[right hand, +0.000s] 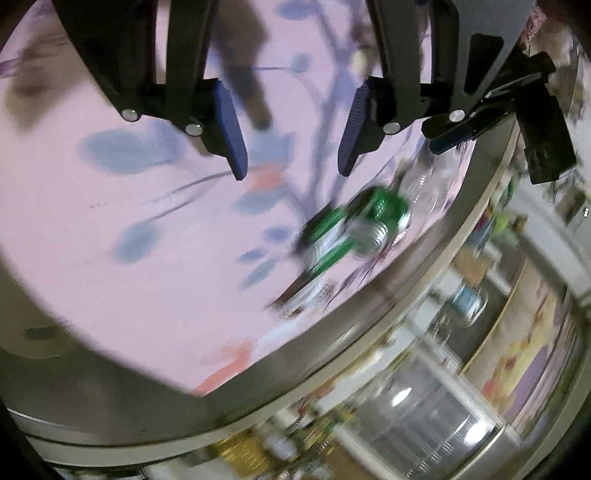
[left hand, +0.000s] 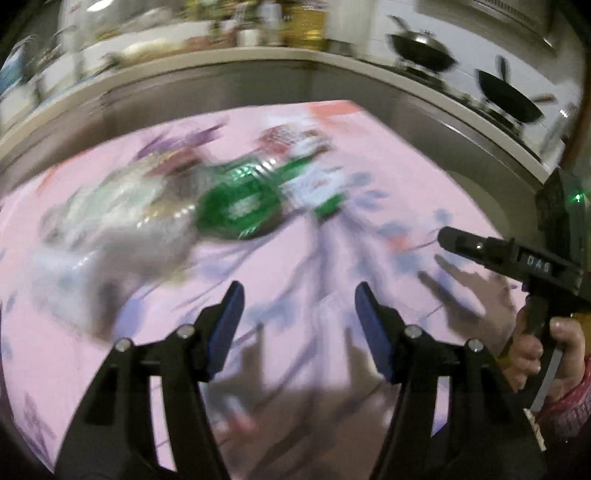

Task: Collect trash
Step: 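Move both tools back over the table toward the bottles and can, then grasp the white wet-wipe pack with the left tool while the right tool grasps the clear plastic bottle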

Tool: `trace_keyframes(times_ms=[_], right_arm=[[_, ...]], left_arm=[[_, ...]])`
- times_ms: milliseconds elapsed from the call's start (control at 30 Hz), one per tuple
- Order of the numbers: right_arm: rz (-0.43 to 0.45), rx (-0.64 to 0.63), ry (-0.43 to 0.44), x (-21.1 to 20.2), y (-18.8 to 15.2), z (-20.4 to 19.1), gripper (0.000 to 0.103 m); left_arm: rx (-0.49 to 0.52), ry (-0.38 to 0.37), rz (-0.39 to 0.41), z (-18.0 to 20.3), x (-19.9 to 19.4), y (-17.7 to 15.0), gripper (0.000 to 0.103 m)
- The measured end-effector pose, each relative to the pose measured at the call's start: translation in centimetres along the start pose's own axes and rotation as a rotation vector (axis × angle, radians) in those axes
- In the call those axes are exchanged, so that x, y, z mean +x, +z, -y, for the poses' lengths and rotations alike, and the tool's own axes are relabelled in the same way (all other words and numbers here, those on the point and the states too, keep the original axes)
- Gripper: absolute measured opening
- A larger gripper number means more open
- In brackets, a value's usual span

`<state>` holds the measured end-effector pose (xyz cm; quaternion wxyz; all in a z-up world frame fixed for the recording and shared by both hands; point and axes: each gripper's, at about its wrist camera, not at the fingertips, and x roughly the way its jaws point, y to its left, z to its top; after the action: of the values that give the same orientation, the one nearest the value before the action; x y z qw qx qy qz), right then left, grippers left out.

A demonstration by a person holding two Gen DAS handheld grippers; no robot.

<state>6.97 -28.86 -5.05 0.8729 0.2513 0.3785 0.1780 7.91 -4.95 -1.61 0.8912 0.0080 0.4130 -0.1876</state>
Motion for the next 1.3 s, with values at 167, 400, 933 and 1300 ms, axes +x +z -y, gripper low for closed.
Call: trace_keyframes(times_ms=[167, 400, 933, 1300], right_arm=[[-0.121, -0.151, 0.073, 4.1, -1.1, -6.6, 0.049], [-0.242, -0.270, 0.210, 9.5, -1.2, -15.6, 0.046], [-0.261, -0.226, 0.206, 17.0, 0.4, -22.6, 0.041], [-0.418, -0.355, 0.306, 16.9, -5.0, -25.4, 0.041]], left_arm=[[-0.241, 0.058, 0.029, -9.2, -3.5, -2.9, 0.060], [-0.474, 0.078, 0.085, -17.5, -5.6, -4.4, 0.060], [-0.528, 0.070, 0.116, -22.6, -6.2, -5.9, 0.060], [-0.633, -0.011, 0.141, -25.6, -6.5, -5.6, 0.075]])
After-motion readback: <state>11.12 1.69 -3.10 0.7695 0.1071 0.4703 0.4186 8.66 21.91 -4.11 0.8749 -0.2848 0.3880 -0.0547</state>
